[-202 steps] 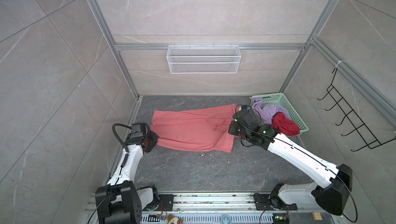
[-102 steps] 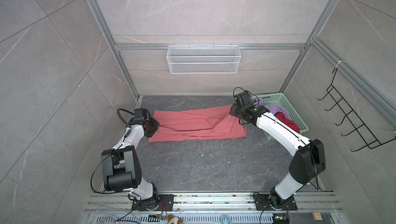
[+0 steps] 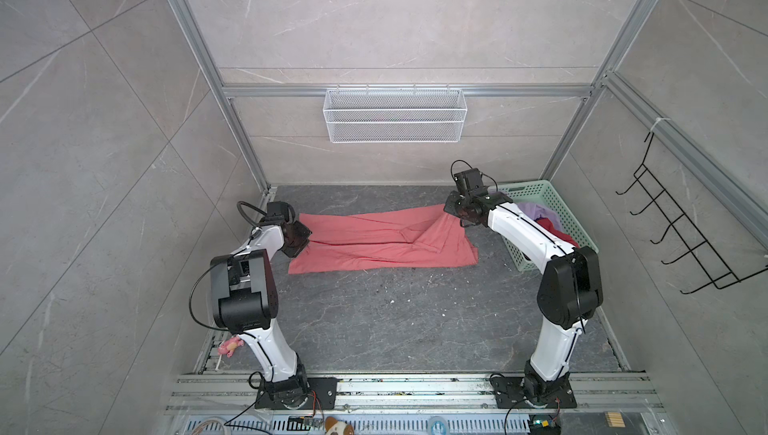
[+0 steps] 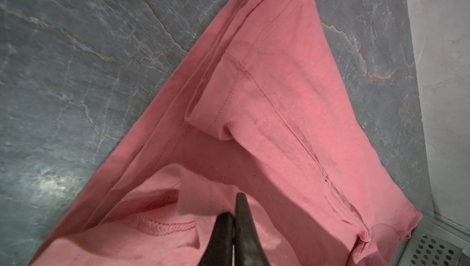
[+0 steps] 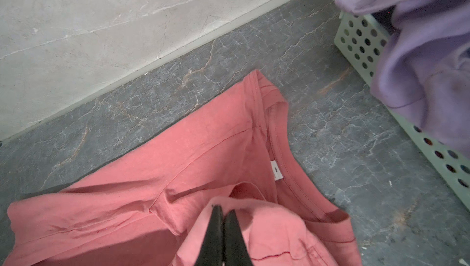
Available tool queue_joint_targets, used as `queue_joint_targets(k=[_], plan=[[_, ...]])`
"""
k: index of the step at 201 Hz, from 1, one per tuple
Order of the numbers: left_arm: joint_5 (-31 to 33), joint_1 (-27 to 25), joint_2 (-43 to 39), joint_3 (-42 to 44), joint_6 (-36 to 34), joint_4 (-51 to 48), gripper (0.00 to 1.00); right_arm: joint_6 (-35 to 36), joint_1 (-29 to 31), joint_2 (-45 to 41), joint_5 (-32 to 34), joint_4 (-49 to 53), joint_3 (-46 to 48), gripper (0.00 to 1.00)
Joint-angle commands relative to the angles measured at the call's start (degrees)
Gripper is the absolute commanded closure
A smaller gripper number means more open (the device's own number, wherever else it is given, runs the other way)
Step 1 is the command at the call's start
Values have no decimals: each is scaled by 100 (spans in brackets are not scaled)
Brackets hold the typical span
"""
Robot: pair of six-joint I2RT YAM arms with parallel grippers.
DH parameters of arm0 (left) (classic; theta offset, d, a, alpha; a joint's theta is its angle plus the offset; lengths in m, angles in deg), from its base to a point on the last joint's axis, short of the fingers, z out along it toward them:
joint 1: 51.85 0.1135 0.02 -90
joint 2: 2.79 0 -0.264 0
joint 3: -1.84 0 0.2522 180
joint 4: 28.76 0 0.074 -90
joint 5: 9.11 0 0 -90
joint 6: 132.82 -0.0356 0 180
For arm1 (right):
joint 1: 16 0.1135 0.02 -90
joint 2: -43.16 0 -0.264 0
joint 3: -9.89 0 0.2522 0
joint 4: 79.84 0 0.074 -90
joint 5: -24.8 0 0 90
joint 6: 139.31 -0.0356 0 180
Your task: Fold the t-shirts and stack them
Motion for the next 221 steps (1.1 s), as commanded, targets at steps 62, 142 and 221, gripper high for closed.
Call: queue_joint_targets(k=[62,142,221], plan=[[160,54,156,-343,-120,-38,100,-84,-168,170,-46,-247,-345,100],[226,74,577,-715,14,-71,85,-120,-208,1315,-176,-91,-1343,100],[1066,132,-560,-575,-232,-414,54,134,-306,504,-262,-677,-800,49]])
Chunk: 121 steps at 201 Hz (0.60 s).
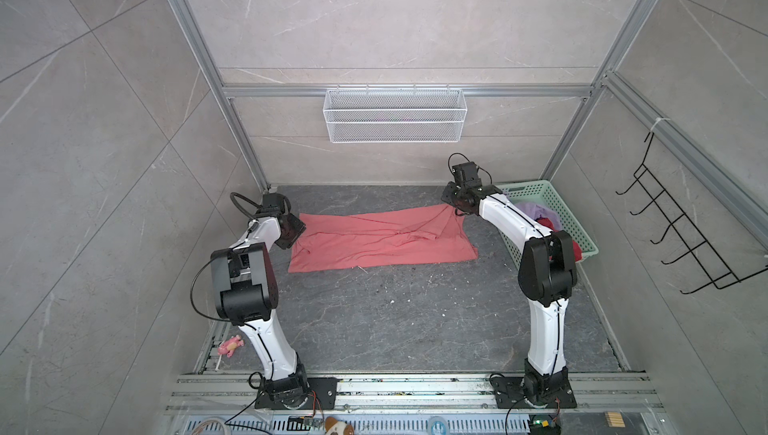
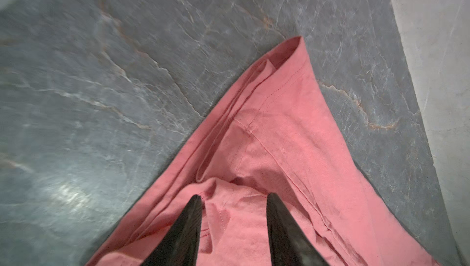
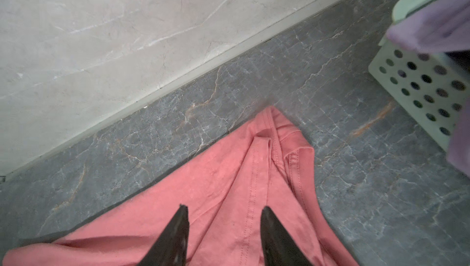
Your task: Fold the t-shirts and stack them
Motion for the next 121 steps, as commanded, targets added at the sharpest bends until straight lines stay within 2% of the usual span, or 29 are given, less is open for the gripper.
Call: queue_joint_targets(k=[1,25,62,121], plan=[[269,-3,-762,132,-214,-174,54,130,-5,-715,-46,-143,256,49],[-281,-297,-974,415,-295,-174,54,4,-2,-1086,-557,-150,832,49],[-715,-974,-913,733,-140,81,53,-348,83,-1471,-1259,-539,1908,49],[-431,-1368,-440,796,154,309,49,-809,503,-1358,-1617,-1122,2947,49]])
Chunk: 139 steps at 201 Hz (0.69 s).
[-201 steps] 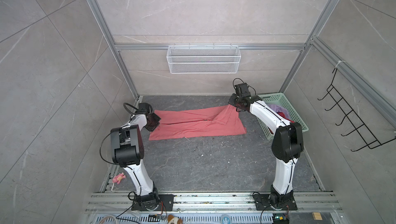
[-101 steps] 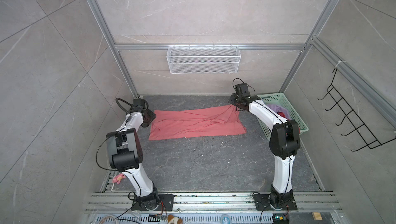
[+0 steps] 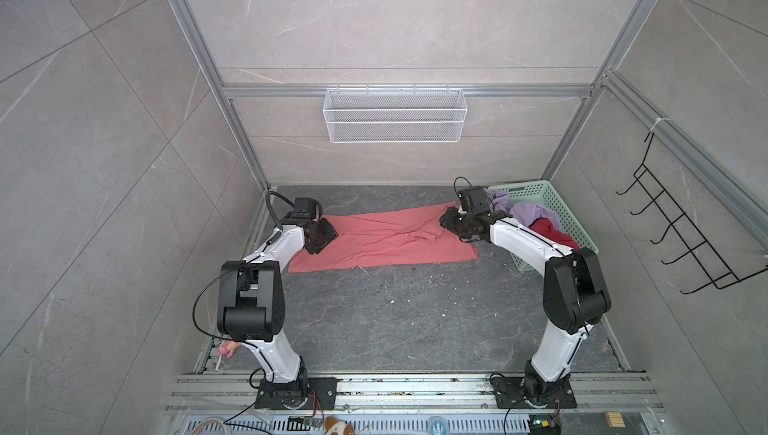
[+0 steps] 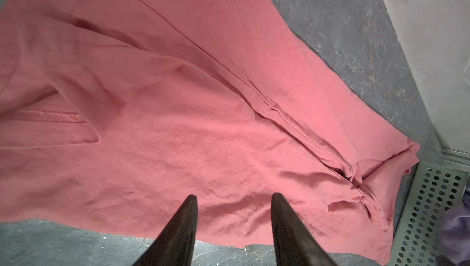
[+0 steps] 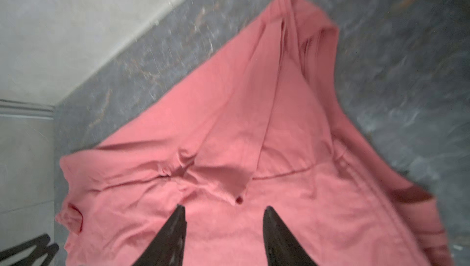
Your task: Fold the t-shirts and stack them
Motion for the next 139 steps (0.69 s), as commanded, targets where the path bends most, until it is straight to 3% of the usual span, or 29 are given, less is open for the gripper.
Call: queue_joint_targets(k=[1,60,139], plan=[[151,-26,175,1,160,185,49,-292,174,125,-292,-411,199,49],[275,115,648,35,223,445,44,-461,278,354,47,-274,680,50],[41,1061,1342,-632,-297,724,44,-617,3,695,287,-1,946,49]])
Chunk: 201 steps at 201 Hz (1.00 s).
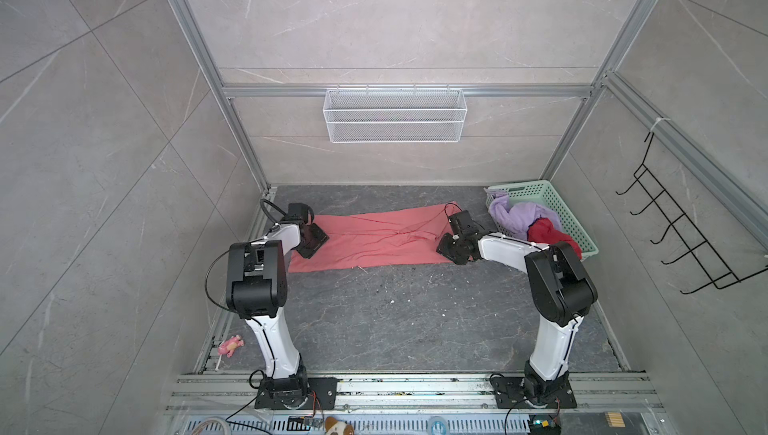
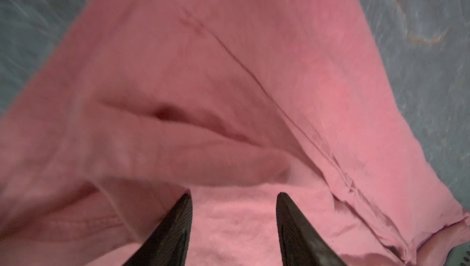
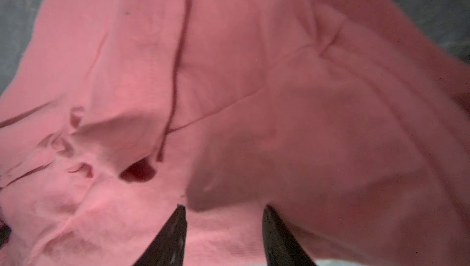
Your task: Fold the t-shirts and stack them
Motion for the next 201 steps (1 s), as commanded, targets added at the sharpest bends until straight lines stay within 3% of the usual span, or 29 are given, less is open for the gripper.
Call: queue_joint_targets(k=[1,67,117,160,201], plan=[[-99,316,239,-352,-314,252,44,-95,-74,220,180,340,58,49],[-376,891,634,-1224,-342,458,44,41,-163,287,233,779,-42,50],[-570,920,-358,-488,-250,782,46,272,-177,-132,409,960,-84,49],[-751,427,-1144,277,-70,523,46,412,-191,-467,627,1060,-129,49],[-934,-178,-1007,480,-105,520,45,425,-232,-413,654,859,-107,49]])
